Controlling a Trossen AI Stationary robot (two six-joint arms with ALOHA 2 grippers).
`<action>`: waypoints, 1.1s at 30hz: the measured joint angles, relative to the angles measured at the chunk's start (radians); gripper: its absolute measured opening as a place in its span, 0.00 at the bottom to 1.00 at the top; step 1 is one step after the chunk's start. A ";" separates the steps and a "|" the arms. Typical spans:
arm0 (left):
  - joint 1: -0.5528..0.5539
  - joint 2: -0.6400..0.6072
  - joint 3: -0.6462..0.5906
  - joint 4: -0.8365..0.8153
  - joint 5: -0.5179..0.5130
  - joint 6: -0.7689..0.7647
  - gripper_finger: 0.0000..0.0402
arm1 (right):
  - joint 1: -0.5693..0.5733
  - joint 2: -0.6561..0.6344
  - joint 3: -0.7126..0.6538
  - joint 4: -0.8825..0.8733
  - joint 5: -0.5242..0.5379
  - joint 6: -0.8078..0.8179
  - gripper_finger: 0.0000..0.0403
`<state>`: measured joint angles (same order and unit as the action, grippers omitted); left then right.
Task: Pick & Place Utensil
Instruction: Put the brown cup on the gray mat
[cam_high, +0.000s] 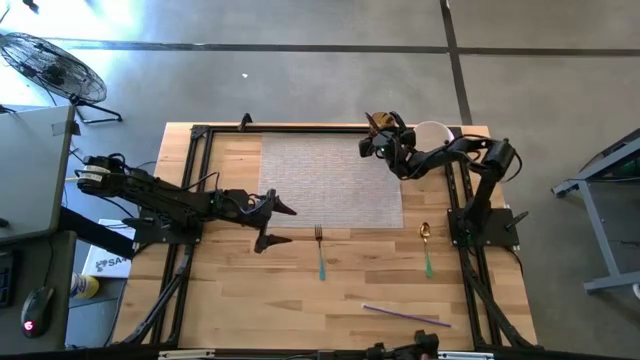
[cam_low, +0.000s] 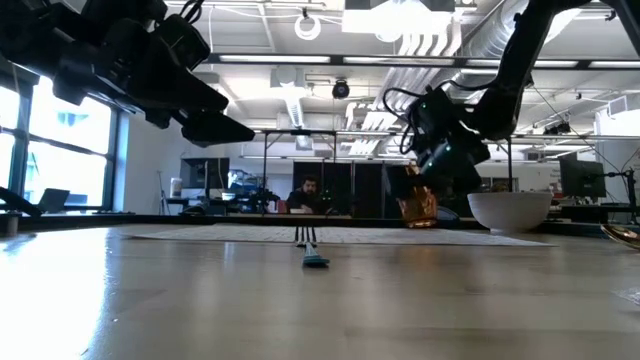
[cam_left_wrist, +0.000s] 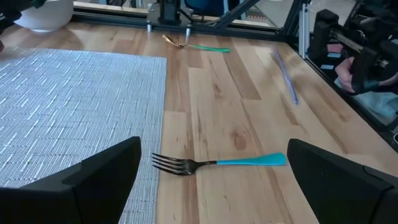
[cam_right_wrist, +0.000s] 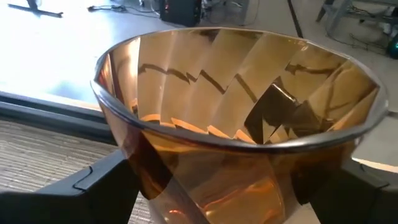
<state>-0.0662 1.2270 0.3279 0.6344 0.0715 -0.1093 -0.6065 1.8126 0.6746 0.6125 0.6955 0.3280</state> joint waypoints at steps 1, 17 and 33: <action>0.000 0.000 0.000 0.000 0.000 0.000 0.99 | -0.006 0.000 0.000 0.000 -0.007 -0.016 0.92; 0.000 0.000 0.000 -0.001 -0.001 0.000 0.99 | -0.028 0.000 0.000 -0.009 -0.082 -0.048 0.98; 0.000 0.000 0.000 -0.001 -0.002 0.000 0.99 | -0.004 -0.104 -0.002 -0.211 -0.100 -0.033 0.99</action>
<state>-0.0658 1.2270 0.3279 0.6334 0.0696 -0.1093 -0.6103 1.7087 0.6727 0.4011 0.5956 0.2950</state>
